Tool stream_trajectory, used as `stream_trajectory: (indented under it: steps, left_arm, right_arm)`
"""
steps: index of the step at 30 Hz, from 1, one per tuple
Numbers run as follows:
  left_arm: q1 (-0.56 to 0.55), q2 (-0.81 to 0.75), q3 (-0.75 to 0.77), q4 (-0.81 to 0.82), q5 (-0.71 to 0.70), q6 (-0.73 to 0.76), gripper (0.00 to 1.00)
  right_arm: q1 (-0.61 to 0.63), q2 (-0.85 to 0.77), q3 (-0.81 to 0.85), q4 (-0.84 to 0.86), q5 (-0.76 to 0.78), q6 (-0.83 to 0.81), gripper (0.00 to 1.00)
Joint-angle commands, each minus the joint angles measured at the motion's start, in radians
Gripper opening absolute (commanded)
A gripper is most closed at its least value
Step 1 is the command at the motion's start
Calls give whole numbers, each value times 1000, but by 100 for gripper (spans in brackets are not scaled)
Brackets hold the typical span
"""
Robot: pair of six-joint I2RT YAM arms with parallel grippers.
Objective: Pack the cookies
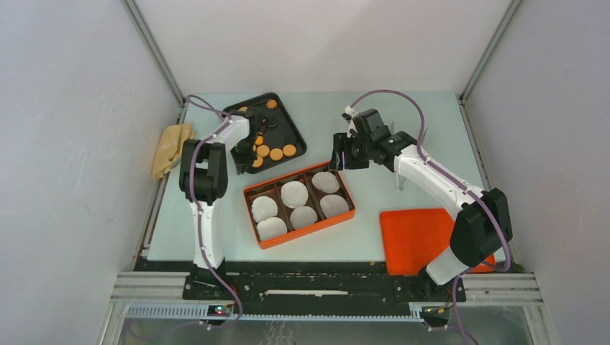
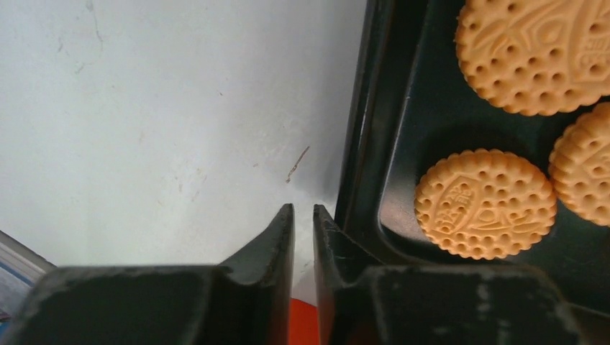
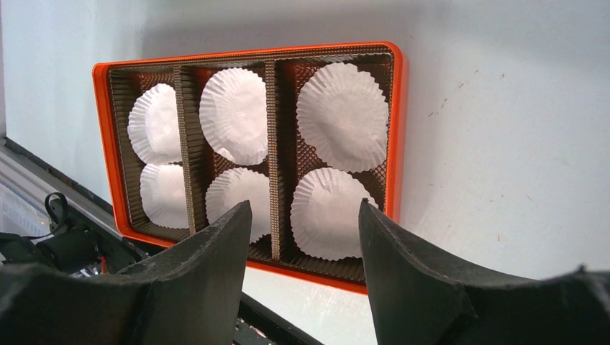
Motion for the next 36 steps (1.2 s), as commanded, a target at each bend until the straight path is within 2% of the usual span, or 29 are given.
stream_trajectory:
  steps: [1, 3, 8, 15, 23, 26, 31, 33, 36]
  left_arm:
    - [-21, -79, -15, 39, 10, 2, 30]
    - [-34, -135, -63, 80, 23, -2, 38]
    - [-25, -262, -175, 199, 70, -37, 45]
    - [-10, -189, -121, 213, 122, -33, 43]
    - [-9, -102, -57, 175, 116, -34, 39]
    - [-9, -82, -25, 169, 129, -32, 29]
    - [-24, -36, 41, 153, 168, -20, 5]
    - [-43, -21, 67, 160, 204, -8, 0]
    - [-98, 15, 144, 152, 254, 19, 0]
  right_arm:
    - [-2, -32, -1, -6, -15, -18, 65]
    - [-2, -31, -1, -6, -21, -21, 65]
    - [-1, -31, -2, -2, -36, -25, 65]
    - [1, -29, -3, -5, -57, -28, 65]
    - [-3, -37, -3, -6, -59, -30, 65]
    - [-2, -37, -7, -4, -58, -28, 65]
    - [-2, -46, -12, 0, -49, -26, 65]
    - [-3, -46, -14, 2, -40, -26, 65]
    - [-6, -37, -16, 4, -29, -23, 65]
